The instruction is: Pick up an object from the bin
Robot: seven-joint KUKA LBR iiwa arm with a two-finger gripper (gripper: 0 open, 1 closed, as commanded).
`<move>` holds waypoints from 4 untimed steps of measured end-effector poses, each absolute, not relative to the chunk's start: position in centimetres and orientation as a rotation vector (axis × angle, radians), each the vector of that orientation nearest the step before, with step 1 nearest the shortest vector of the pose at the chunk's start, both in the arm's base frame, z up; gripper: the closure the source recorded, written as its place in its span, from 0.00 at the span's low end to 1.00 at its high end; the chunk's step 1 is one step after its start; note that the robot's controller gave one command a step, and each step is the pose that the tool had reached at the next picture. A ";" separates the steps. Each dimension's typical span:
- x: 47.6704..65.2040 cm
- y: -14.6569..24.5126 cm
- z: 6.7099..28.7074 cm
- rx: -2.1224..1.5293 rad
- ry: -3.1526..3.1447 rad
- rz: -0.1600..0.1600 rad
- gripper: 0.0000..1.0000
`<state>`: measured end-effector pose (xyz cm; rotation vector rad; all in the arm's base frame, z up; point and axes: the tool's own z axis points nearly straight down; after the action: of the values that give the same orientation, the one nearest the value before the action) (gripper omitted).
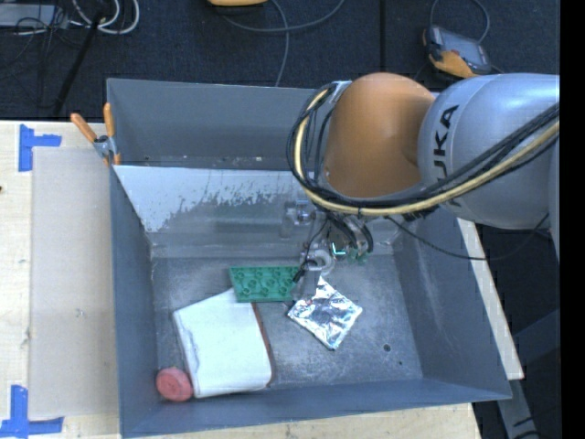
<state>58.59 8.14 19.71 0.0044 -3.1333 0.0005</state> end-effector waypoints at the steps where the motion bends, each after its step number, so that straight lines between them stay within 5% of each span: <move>1: 59.3 10.2 6.5 0.147 -3.130 0.001 0.00; 2: 58.2 11.9 10.1 0.038 -3.145 0.001 0.00; 3: 58.9 11.5 11.7 -0.048 -3.143 0.001 0.00; 4: 59.4 9.6 6.8 -0.061 -3.143 0.000 0.00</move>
Offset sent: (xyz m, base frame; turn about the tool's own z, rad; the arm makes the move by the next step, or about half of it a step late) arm 0.0091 0.0201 -0.1271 -0.0915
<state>59.39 9.63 6.80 -0.0613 -3.1433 0.0003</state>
